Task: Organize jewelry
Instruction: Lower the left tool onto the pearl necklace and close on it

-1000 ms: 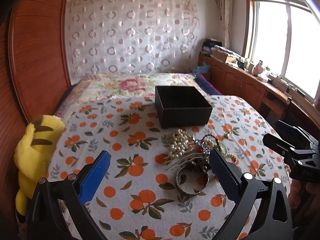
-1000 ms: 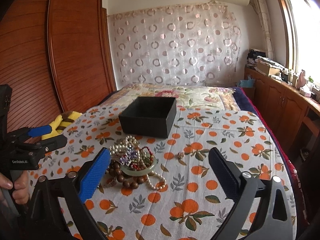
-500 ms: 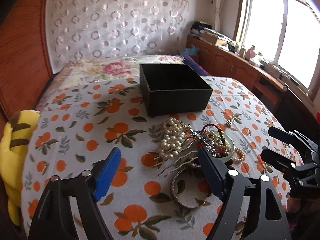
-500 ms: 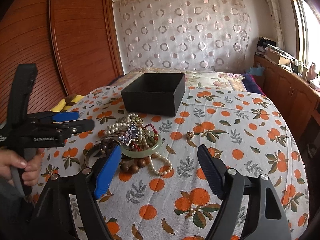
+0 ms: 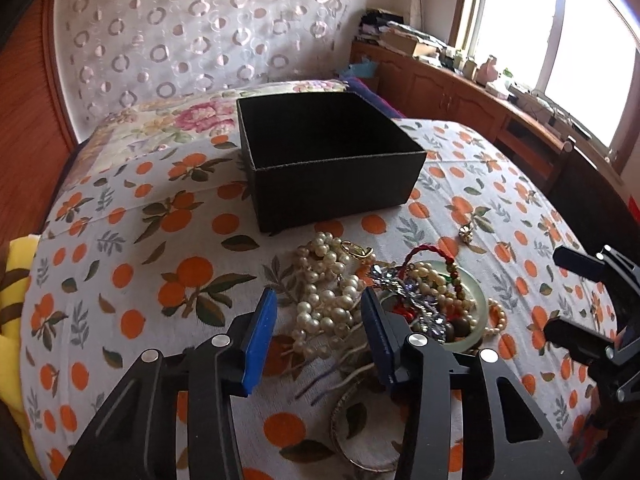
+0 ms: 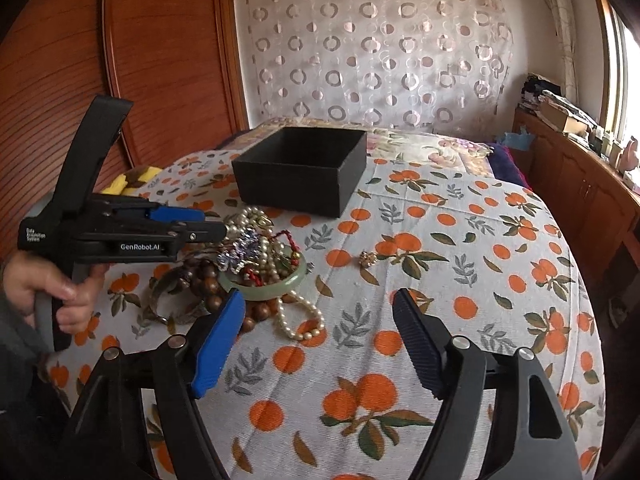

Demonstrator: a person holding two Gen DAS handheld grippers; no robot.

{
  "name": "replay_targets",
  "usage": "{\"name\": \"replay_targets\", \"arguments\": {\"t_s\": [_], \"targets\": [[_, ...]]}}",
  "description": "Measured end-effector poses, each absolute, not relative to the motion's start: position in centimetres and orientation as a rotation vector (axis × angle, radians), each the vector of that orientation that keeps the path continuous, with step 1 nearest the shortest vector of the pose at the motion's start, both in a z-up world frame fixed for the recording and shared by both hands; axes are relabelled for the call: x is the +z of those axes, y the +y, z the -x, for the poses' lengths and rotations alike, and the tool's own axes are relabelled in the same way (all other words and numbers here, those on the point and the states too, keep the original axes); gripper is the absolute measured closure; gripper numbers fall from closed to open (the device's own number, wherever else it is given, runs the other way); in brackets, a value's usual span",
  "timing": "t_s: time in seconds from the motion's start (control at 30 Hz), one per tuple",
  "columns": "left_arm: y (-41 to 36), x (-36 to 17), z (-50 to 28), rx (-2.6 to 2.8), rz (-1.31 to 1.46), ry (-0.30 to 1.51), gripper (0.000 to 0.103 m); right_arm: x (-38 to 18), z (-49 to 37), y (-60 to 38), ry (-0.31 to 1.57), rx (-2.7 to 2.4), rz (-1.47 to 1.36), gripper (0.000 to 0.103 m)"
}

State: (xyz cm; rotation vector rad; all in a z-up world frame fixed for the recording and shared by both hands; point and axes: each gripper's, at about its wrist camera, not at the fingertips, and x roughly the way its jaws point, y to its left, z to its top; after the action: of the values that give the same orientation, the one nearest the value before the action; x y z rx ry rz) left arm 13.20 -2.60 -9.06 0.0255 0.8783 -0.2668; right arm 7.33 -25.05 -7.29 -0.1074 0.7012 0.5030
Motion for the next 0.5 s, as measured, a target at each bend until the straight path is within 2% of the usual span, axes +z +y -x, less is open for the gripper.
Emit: {"name": "replay_targets", "arguments": {"t_s": [0.17,0.23,0.27,0.5], "targets": [[-2.5,-9.3,-13.4,-0.293,-0.030,0.888,0.081,-7.6,-7.6,-25.3,0.725,0.514,0.111,0.025],[-2.2,-9.1,-13.3,-0.297,-0.025,0.887,0.084,-7.7,-7.7,-25.1,0.735,0.526,0.118,0.030],[-2.1,-9.0,-13.2,-0.302,-0.021,0.881,0.095,-7.7,-7.8,-25.0,0.740,0.534,0.121,0.032],[0.2,-7.0,-12.5,-0.238,0.016,0.817,0.096,-8.8,-9.2,-24.7,0.798,0.558,0.169,0.056]]}}
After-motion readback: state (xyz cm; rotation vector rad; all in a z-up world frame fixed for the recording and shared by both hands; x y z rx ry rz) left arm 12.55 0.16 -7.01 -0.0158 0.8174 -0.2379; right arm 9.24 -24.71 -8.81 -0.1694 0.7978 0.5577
